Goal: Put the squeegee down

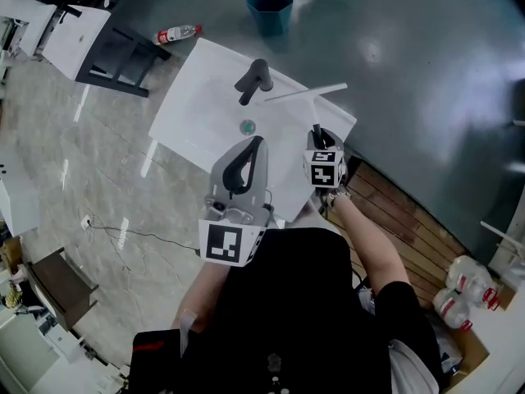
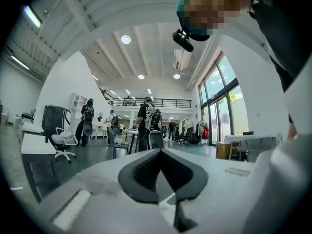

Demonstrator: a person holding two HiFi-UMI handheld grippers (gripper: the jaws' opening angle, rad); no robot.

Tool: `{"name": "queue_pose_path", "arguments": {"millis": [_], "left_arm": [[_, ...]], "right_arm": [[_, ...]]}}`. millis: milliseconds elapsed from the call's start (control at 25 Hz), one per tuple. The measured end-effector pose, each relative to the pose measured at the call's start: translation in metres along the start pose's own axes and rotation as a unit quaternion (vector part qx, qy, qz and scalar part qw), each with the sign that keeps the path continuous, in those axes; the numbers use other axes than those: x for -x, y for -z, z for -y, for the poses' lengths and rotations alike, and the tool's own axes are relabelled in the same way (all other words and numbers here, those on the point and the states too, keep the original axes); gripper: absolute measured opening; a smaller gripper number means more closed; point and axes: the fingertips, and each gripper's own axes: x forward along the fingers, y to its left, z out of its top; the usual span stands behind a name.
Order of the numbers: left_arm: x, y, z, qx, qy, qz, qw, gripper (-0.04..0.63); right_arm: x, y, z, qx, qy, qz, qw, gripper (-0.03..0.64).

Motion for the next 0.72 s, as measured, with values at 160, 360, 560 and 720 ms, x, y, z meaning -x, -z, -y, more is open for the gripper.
{"name": "queue_pose_path", "arguments": {"millis": [160, 360, 560, 720], "left_arm": [[-0.003, 0.005, -0.002, 0.000, -0.002, -0.007, 1.0000, 0.002], [-0.003, 0.010, -0.006, 0.004, -0.006, -0.012, 0.9999, 0.002], [-0.004, 0.017, -0.006, 0.007, -0.005, -0.018, 0.9998, 0.002], [-0.004, 0.020, -0.003, 0.011, -0.001, -0.022, 0.9997, 0.002]], "right_arm": [[-0.010, 0.003, -0.001, -0.001, 0.002, -0.007, 1.000, 0.098], [-0.021, 0.011, -0.002, -0.004, 0.011, -0.018, 1.000, 0.098], [-0.028, 0.016, -0.004, -0.009, 0.019, -0.020, 1.000, 0.098], [-0.027, 0.018, -0.005, -0.012, 0.024, -0.015, 1.000, 0.098]]}}
